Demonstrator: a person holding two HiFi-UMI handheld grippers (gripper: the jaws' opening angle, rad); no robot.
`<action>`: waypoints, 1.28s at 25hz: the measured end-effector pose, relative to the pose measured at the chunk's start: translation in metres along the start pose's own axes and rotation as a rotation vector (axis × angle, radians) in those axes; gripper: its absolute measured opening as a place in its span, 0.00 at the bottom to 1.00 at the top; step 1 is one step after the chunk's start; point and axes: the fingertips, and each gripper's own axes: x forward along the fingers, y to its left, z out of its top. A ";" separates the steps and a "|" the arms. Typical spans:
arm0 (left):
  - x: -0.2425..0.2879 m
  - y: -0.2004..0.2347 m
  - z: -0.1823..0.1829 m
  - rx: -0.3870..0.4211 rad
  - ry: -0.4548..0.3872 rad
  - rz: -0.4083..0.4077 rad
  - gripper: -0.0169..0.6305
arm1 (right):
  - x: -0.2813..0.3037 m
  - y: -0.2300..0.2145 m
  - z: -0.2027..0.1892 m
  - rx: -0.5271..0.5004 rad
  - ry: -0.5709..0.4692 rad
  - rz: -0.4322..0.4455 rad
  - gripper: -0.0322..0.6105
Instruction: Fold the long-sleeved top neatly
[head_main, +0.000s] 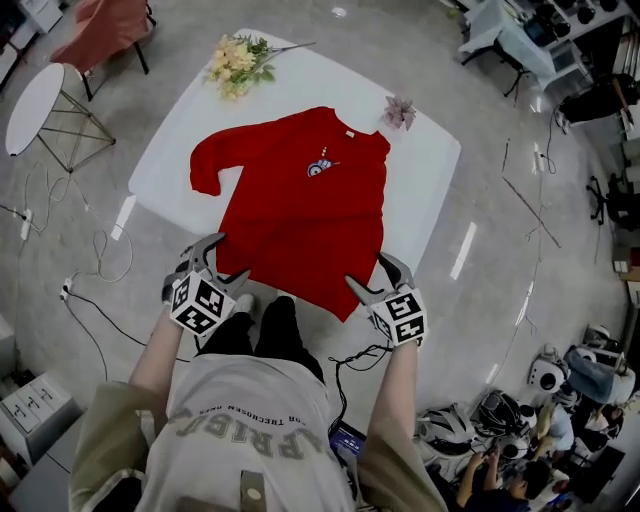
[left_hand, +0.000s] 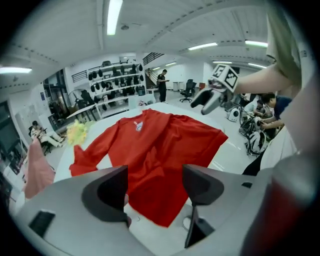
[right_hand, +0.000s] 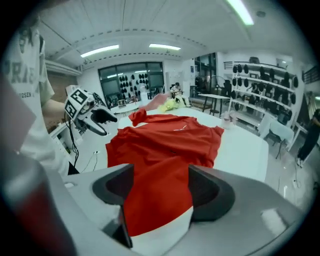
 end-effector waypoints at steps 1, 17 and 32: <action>0.013 -0.009 0.013 0.031 0.011 -0.026 0.53 | 0.016 -0.011 0.004 -0.028 0.034 0.030 0.58; 0.041 -0.016 0.013 0.036 0.225 -0.047 0.56 | 0.055 -0.056 -0.013 -0.153 0.254 0.240 0.59; 0.048 0.068 -0.027 -0.202 0.302 0.172 0.56 | 0.107 -0.088 0.026 -0.496 0.321 0.135 0.24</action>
